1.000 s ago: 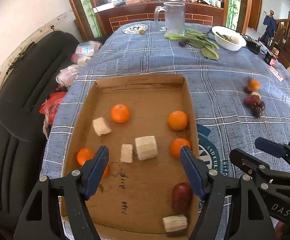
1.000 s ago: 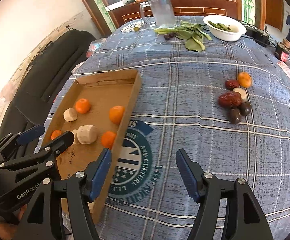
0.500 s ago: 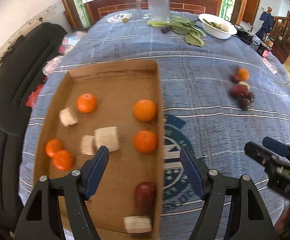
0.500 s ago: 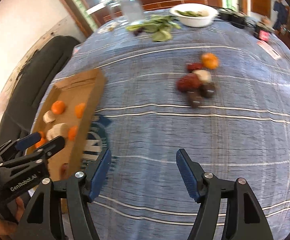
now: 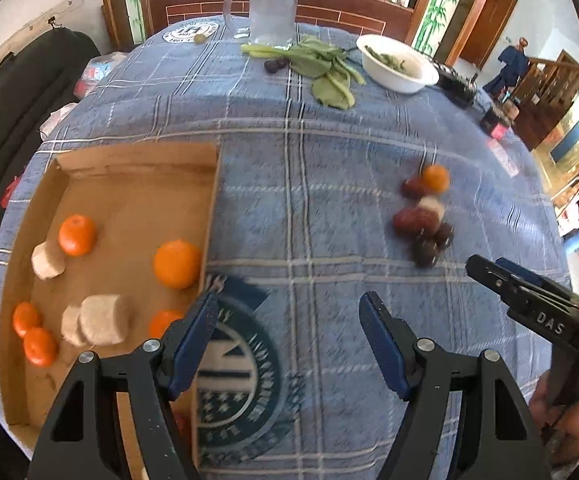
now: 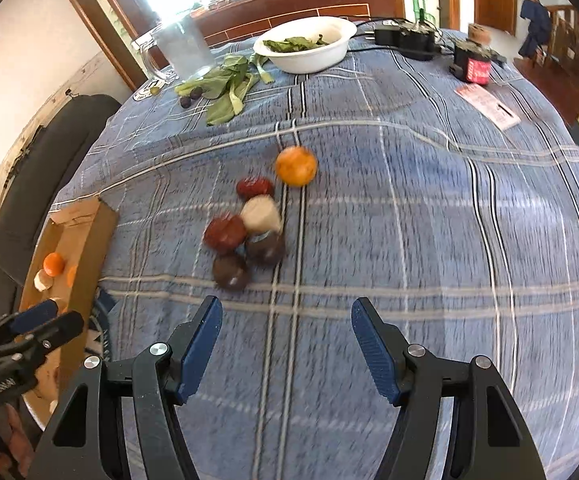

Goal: Organize fruits
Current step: 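Move both tools back toward the remaining fruit on the cloth, then grasp the last mandarin with the right tool while the left tool grasps a red date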

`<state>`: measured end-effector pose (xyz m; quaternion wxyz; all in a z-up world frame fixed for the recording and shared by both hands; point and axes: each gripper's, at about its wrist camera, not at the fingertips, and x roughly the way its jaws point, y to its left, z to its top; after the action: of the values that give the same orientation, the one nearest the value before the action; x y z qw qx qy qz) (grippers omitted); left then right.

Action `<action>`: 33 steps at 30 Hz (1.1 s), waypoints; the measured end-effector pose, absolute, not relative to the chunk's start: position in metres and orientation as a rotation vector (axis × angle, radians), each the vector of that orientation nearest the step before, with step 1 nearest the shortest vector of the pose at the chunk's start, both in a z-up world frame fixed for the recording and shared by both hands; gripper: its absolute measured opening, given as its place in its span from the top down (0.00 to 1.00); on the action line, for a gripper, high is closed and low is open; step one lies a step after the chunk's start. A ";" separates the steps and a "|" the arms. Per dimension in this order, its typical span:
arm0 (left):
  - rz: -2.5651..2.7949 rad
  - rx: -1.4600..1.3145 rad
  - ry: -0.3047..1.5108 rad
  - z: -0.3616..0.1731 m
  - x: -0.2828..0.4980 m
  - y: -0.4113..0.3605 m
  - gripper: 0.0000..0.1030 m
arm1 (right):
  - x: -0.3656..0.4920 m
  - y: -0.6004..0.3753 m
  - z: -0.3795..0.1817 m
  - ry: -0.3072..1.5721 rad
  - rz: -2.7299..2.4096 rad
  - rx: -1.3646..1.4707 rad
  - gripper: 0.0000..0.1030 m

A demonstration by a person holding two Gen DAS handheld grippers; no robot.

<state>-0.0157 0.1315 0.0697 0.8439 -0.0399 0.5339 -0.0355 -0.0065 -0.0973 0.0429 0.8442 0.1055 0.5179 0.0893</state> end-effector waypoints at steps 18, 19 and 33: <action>-0.131 -0.062 1.136 0.054 -0.005 0.097 0.30 | 0.111 -0.097 0.015 1.117 0.245 0.299 0.40; -0.140 -0.074 1.141 0.052 -0.001 0.096 0.30 | 0.113 -0.097 0.014 1.125 0.255 0.309 0.59; -0.377 -0.124 1.156 0.032 0.057 0.055 0.30 | 0.073 -0.147 0.029 1.108 0.237 0.441 0.66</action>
<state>0.0567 0.0555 0.0325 0.8191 -0.0583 0.5425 -0.1771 0.0731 -0.1472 0.0294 0.8209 0.2071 0.5205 0.1111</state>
